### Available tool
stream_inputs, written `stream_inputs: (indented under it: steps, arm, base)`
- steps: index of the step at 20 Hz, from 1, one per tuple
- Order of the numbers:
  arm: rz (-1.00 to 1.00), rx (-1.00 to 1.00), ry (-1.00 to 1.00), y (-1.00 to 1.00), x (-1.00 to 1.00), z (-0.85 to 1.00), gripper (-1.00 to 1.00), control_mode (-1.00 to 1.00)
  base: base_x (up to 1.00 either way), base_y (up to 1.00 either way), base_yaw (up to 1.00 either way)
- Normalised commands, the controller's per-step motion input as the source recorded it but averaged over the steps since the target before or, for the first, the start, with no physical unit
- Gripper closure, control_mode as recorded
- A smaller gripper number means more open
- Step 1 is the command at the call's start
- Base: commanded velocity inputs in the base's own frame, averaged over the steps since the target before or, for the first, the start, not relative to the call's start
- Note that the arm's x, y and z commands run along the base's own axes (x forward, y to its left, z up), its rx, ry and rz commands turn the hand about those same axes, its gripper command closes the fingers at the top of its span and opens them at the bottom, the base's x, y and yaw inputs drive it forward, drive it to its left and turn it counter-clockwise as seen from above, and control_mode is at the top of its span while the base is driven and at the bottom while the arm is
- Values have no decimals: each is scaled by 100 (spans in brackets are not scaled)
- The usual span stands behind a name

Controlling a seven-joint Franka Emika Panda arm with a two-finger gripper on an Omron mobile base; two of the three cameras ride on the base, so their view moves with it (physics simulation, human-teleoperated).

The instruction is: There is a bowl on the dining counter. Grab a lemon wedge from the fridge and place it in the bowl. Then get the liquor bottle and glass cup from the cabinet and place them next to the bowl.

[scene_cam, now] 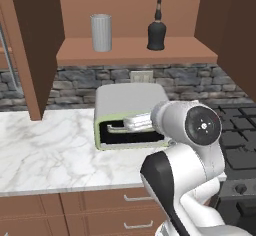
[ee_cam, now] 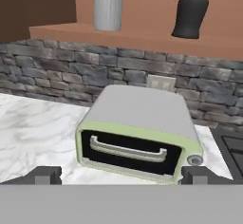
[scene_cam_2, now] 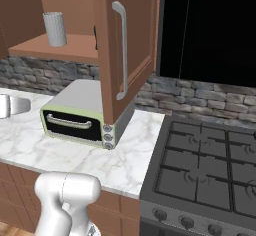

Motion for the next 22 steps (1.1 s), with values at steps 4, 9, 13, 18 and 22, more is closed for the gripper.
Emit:
stream_inputs:
  steps: [4, 9, 13, 18, 22]
  arm:
    - [0, 0, -28, -8, 0, 73, -100, -100]
    - [-4, 2, -14, -33, 0, 76, -100, -100]
    - [-6, 0, -2, -59, 0, 59, -100, -100]
    - [-4, 0, -4, -67, 0, 47, -100, -100]
    - [-10, 0, 0, -49, 18, 24, -100, -100]
  base:
    - [0, 0, 0]
    - [0, 0, 0]
    - [0, 0, 0]
    - [0, 0, 0]
    - [0, 0, 0]
